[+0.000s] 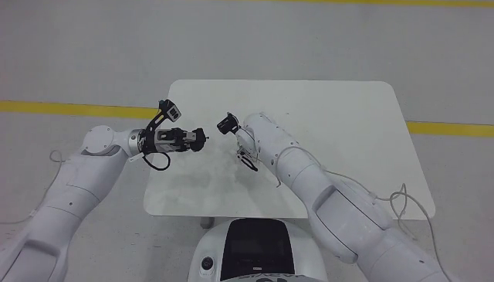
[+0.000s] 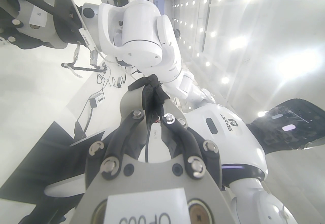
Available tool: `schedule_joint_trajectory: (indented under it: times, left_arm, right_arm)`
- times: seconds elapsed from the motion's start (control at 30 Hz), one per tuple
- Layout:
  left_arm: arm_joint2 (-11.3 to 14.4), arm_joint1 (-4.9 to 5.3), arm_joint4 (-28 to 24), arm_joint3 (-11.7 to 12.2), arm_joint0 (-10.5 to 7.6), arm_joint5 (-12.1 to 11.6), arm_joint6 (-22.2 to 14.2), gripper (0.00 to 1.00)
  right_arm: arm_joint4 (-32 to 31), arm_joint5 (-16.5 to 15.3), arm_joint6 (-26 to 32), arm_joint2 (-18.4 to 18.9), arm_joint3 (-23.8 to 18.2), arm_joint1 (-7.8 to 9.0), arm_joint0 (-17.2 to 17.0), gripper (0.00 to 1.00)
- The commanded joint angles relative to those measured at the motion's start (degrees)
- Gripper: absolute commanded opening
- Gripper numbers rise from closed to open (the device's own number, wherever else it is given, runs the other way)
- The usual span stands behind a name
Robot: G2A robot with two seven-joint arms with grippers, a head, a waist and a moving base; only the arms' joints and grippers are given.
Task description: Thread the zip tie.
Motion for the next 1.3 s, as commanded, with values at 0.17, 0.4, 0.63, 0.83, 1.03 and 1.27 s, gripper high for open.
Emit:
schedule_joint_trajectory:
  times: [0.17, 0.4, 0.63, 0.83, 1.03, 1.27]
  left_arm:
    - [0.0, 0.0, 0.0, 0.0, 0.0, 0.0, 0.0, 0.0]
    - [0.0, 0.0, 0.0, 0.0, 0.0, 0.0, 0.0, 0.0]
    - [0.0, 0.0, 0.0, 0.0, 0.0, 0.0, 0.0, 0.0]
    - [0.0, 0.0, 0.0, 0.0, 0.0, 0.0, 0.0, 0.0]
    - [0.0, 0.0, 0.0, 0.0, 0.0, 0.0, 0.0, 0.0]
    - [0.0, 0.0, 0.0, 0.0, 0.0, 0.0, 0.0, 0.0]
  right_arm:
    - [0.8, 1.1, -2.1, -0.1, 2.6, -0.93, 0.6, 0.07]
    - [1.3, 1.4, -3.6, -0.3, 4.3, -1.69, 0.9, 0.12]
    - [1.4, 1.3, -4.1, -0.6, 5.6, -2.36, 1.1, 0.13]
    - [1.7, 1.4, -4.6, -0.7, 6.6, -2.79, 1.3, 0.13]
    - [1.8, 1.7, -5.1, -0.7, 7.7, -3.13, 1.6, 0.12]
    - [2.3, 1.9, -5.9, -0.5, 8.6, -3.35, 1.9, 0.14]
